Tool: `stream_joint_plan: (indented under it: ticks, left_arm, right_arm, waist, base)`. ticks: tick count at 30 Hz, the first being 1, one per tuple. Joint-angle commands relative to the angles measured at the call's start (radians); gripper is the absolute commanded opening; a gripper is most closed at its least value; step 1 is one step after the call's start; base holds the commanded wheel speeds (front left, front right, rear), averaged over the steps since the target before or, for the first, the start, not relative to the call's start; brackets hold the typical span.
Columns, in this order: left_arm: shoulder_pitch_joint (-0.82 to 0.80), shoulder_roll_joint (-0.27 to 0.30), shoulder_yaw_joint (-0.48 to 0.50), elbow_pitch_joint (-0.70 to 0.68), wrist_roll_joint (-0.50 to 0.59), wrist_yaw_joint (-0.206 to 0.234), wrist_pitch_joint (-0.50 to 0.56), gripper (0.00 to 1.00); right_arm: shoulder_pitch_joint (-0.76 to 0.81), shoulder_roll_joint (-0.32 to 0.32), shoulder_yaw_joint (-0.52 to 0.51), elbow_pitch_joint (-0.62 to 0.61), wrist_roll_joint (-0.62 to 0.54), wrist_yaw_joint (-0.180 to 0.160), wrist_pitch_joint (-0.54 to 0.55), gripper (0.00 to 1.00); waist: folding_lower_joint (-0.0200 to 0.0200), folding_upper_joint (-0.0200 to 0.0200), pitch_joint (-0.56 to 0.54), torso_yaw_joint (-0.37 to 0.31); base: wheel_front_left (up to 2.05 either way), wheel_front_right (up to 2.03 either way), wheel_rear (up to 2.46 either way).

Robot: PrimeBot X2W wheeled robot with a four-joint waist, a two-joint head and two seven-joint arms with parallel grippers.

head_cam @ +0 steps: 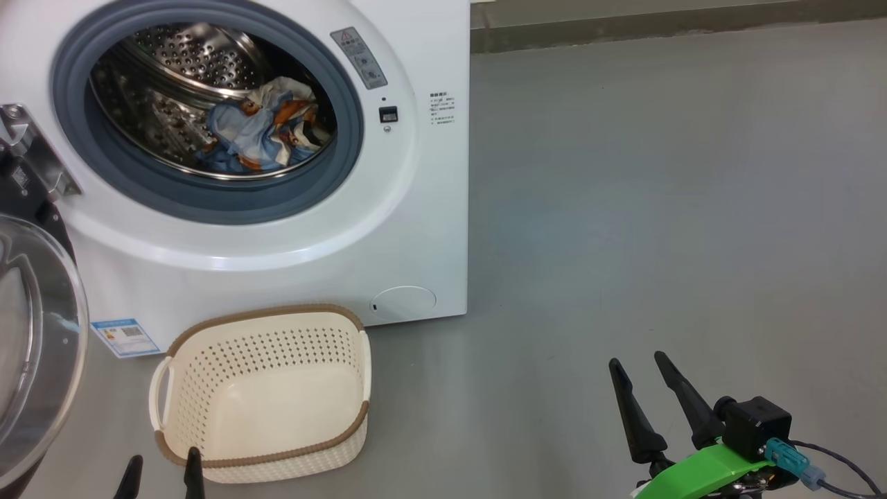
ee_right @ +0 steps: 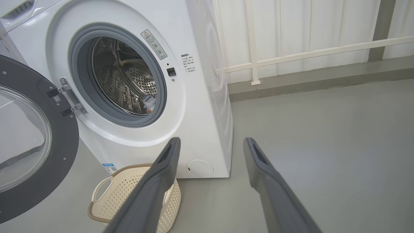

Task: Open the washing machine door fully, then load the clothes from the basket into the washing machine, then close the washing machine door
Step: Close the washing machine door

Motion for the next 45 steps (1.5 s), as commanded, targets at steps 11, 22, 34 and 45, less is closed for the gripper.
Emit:
stream_joint_plan:
  ticks: [11, 22, 34, 45]
  left_arm:
    - [-0.060, 0.005, 0.047, -0.032, 0.004, -0.027, -0.006, 1.00]
    - [-0.066, 0.005, 0.061, -0.030, 0.004, -0.030, -0.006, 1.00]
    - [-0.065, 0.005, 0.087, -0.025, -0.006, -0.028, -0.006, 1.00]
    - [-0.051, 0.005, 0.112, -0.010, -0.003, -0.010, -0.006, 1.00]
  right_arm:
    - [0.000, 0.003, 0.023, -0.033, -0.007, 0.003, -0.005, 1.00]
    - [0.008, 0.003, 0.022, -0.049, -0.009, 0.003, -0.005, 1.00]
    - [0.012, 0.003, 0.025, -0.059, -0.029, 0.003, -0.005, 1.00]
    - [0.024, 0.003, 0.034, -0.051, -0.046, 0.003, -0.005, 1.00]
  waist:
    - [0.0000, 0.0000, 0.000, 0.013]
    - [0.0000, 0.0000, 0.000, 0.087]
    - [0.0000, 0.0000, -0.012, 0.225]
    - [0.0000, 0.0000, -0.035, 0.362]
  base:
    - [-0.02, 0.02, 0.00]
    - [0.00, 0.00, 0.00]
    - [0.00, 0.00, 0.00]
    - [0.00, 0.00, 0.00]
